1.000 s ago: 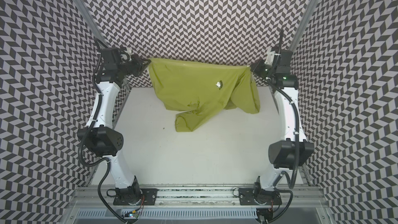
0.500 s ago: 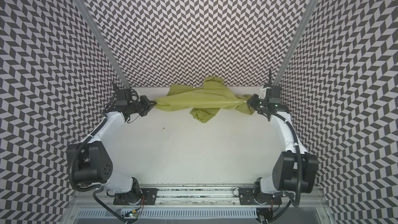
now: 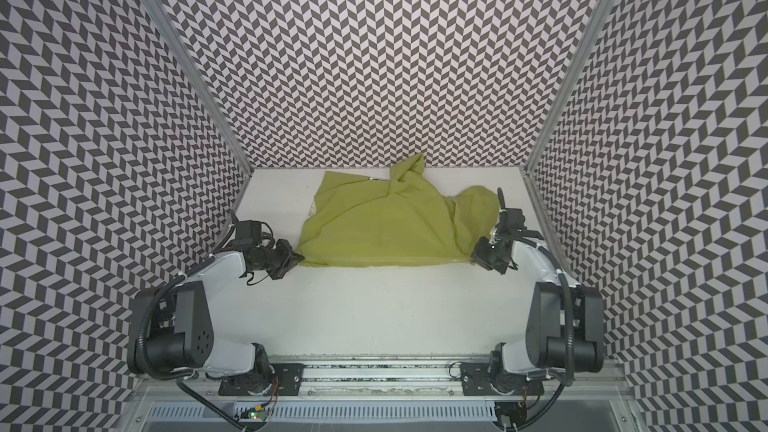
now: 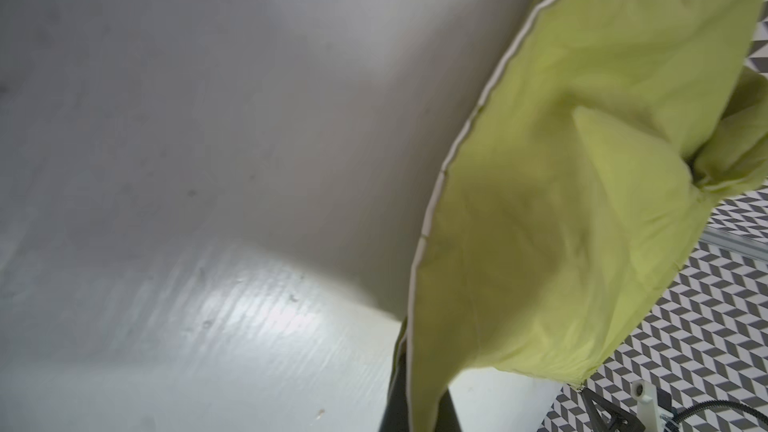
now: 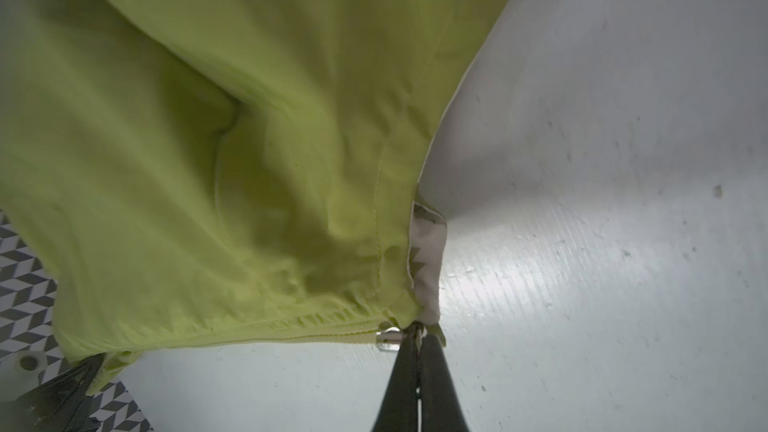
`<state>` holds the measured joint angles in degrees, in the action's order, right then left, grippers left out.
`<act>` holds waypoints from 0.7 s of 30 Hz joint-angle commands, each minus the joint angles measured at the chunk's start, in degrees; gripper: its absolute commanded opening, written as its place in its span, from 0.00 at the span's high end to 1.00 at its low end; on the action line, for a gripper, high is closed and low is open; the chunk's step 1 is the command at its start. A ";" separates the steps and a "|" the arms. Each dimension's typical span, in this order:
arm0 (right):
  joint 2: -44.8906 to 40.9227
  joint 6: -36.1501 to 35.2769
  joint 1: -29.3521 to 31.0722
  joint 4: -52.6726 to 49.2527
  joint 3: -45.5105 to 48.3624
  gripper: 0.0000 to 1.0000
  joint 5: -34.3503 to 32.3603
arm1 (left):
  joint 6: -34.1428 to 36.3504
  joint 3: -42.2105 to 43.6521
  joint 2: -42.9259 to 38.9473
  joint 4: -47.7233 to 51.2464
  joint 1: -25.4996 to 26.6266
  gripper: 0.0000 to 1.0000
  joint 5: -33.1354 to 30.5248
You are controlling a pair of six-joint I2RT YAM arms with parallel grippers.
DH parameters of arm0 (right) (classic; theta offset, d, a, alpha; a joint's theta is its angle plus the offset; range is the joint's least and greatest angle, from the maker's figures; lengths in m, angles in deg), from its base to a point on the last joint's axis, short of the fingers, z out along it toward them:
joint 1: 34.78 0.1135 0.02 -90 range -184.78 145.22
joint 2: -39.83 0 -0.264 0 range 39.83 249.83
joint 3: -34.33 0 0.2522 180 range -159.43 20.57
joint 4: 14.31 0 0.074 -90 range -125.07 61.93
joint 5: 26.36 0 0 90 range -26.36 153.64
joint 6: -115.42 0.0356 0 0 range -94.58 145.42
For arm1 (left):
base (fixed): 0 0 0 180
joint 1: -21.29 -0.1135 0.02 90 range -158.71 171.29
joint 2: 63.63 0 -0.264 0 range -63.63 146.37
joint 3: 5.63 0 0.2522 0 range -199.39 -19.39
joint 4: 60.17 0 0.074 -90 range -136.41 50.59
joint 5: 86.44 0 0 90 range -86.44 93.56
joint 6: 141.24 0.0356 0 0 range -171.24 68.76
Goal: Zip up the jacket
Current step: 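Lower the jacket onto the table and open both grippers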
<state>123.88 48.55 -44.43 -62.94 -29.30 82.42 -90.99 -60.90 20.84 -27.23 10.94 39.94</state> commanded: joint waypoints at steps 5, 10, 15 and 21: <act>6.28 -0.45 -0.55 -3.13 -1.38 0.99 -4.00 | 1.75 -0.62 6.35 -1.24 -1.64 0.83 -5.16; 6.68 -0.55 -0.61 -6.18 -8.25 0.67 -6.72 | 3.73 -7.19 5.65 2.90 -3.21 0.63 -6.63; 6.01 -0.81 -0.96 -10.41 -15.95 0.50 -10.20 | 4.79 -12.73 3.09 6.19 -5.99 0.51 -7.55; -0.92 1.33 -0.77 -11.15 -21.95 0.51 -16.83 | 3.23 -10.72 -9.37 -4.92 -6.21 0.11 -12.87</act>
<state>128.26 48.40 -44.96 -71.93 -48.64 70.90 -87.47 -72.51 17.43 -25.68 4.58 31.37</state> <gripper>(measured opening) 0.487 0.801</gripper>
